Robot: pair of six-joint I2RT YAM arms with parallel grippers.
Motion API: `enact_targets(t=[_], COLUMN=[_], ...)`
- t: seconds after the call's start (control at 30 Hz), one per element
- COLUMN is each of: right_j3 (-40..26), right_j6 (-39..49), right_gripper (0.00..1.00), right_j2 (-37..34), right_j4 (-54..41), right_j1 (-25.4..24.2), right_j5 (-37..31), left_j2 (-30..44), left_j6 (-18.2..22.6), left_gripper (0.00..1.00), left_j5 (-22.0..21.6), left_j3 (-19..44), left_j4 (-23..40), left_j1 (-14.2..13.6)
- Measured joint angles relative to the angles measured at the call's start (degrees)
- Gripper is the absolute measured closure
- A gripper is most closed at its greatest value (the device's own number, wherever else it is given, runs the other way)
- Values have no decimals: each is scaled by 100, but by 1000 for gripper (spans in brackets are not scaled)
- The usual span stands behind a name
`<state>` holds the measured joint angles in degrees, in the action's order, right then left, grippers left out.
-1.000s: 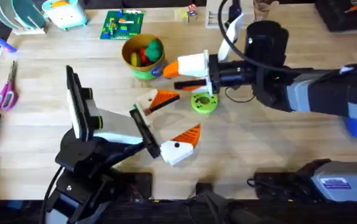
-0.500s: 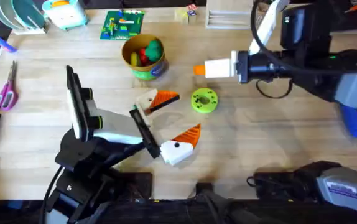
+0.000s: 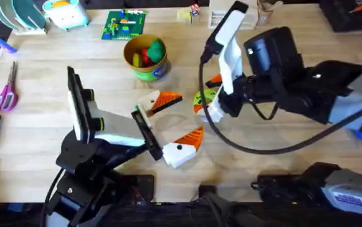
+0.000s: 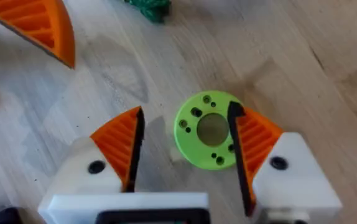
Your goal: Pick up the gripper from the table and insert it into the empty holder that is missing its gripper. Then pick up a screw, insert it into the mounting hole, and use the screwdriver to tighten it. Finally, clean up the table by picking up the vegetable and placing it into the bucket.
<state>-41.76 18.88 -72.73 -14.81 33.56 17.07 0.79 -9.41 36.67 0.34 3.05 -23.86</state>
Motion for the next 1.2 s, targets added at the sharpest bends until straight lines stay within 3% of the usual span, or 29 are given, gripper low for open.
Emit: enact_targets(t=[0.43, 1.2], right_j3=[-15, -20], right_j6=[135, 135], right_gripper=[498, 625], right_j2=[-789, -1136], right_j4=[382, 529], right_j1=[168, 168], right_j5=[-206, -228], left_j2=[-2, -2], left_j6=[0, 0], left_gripper=[8, 8], left_j5=[0, 0], left_j3=[0, 0], left_j4=[0, 0], left_j1=[0, 0])
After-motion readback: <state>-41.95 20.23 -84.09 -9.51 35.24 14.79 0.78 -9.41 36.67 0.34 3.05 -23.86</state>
